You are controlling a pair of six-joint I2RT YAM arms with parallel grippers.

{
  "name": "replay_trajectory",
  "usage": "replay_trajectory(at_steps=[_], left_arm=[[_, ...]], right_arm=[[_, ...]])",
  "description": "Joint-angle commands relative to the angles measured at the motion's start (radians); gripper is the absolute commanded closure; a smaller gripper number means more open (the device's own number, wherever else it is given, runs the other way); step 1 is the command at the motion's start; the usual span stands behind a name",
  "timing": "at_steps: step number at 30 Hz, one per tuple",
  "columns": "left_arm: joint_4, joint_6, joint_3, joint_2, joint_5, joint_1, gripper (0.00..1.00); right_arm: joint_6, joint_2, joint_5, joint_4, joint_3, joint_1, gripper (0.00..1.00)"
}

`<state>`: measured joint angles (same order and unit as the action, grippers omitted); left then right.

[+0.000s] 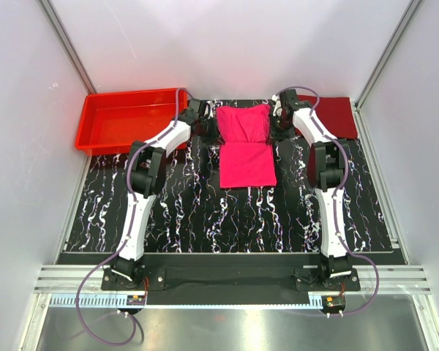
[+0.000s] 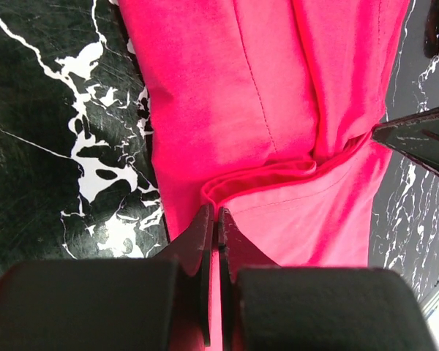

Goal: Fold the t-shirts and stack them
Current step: Fold the tshirt

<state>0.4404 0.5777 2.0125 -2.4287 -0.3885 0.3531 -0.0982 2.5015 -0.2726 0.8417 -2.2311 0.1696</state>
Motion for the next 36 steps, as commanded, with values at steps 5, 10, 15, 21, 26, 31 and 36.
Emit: replay_trajectory(at_steps=[5, 10, 15, 21, 26, 31, 36], left_arm=[[-0.025, -0.001, 0.014, 0.046, 0.023, -0.008, 1.0], [-0.022, 0.004, 0.032, 0.023, 0.037, -0.016, 1.0], [-0.014, 0.007, 0.055, 0.003, 0.045, -0.02, 1.0], [0.078, -0.009, 0.156, -0.038, 0.066, -0.02, 0.82], [0.133, -0.025, 0.18, 0.014, 0.092, -0.02, 0.47], [0.185, -0.059, 0.132, 0.134, 0.091, -0.006, 0.4], [0.084, -0.064, -0.095, 0.275, 0.002, 0.065, 0.68]], right_arm=[[0.005, -0.113, 0.042, -0.024, 0.056, -0.021, 1.0], [0.002, -0.086, 0.03, -0.03, 0.025, -0.024, 1.0], [-0.008, -0.023, 0.023, -0.017, -0.062, -0.024, 0.97], [-0.014, 0.039, 0.03, 0.029, -0.16, -0.031, 0.77], [-0.024, 0.002, 0.102, 0.077, -0.188, -0.035, 0.54], [-0.081, -0.075, 0.141, 0.2, -0.191, -0.038, 0.48], [-0.195, -0.261, -0.038, 0.096, 0.106, -0.038, 0.58]])
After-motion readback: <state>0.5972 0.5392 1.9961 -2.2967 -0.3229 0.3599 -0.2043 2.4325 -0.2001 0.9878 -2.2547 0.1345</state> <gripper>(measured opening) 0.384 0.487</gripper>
